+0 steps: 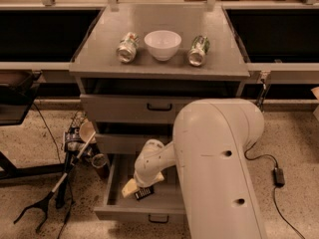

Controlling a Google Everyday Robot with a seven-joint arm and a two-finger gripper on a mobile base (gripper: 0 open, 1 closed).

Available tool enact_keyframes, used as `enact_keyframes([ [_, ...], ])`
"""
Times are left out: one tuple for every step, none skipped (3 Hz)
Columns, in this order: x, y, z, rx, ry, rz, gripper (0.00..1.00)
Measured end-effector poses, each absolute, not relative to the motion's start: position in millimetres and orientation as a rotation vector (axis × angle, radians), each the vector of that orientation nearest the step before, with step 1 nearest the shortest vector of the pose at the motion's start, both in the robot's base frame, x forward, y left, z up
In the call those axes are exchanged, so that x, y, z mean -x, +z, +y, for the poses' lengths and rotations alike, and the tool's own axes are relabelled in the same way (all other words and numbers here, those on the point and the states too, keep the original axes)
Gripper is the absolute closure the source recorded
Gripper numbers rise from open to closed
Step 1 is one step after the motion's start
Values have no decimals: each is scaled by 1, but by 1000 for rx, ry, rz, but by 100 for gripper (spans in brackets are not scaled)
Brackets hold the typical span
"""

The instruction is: Pick rxbar chocolate from bottom drawer and place on counter

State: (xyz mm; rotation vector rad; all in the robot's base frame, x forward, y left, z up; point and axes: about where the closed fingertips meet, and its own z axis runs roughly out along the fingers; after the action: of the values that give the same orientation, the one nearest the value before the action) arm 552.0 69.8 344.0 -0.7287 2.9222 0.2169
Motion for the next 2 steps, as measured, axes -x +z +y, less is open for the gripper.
enact_keyframes([
  [-585, 315, 70, 554, 213, 2944, 0],
  [-619, 279, 79, 369, 181, 2979, 0],
])
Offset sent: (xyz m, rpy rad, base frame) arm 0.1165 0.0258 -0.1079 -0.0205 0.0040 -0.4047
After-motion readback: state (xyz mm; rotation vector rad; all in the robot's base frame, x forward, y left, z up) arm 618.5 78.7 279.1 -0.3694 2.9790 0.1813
